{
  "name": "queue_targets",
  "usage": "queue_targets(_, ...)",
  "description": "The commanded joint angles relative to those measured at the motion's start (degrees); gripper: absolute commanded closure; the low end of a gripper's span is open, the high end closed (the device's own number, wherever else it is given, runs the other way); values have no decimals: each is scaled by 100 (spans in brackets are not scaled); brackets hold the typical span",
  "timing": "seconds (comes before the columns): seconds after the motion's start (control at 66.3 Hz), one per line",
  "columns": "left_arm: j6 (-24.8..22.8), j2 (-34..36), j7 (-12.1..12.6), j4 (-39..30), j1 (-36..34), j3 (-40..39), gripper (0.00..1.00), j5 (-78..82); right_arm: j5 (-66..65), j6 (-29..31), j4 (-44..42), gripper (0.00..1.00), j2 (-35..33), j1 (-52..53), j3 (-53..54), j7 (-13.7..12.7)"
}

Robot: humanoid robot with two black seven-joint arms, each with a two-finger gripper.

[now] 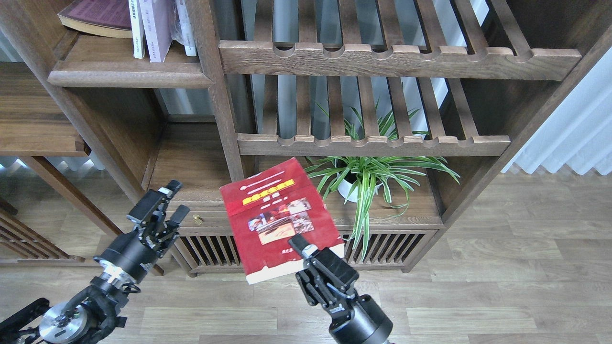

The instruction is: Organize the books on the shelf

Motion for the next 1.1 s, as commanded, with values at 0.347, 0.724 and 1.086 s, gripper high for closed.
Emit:
queue_targets(0.347,0,-24,44,-233,-27,385,10,23,-1,1,-246,92,2,200,-102,-13)
queue_targets(0.724,0,-305,79,-233,-27,728,18,93,-28,1,-255,92,2,183,-111,-13)
queue_targets(1.086,0,-455,246,-216,-27,1105,37,172,-54,1,-308,91,2,183,-217,-13)
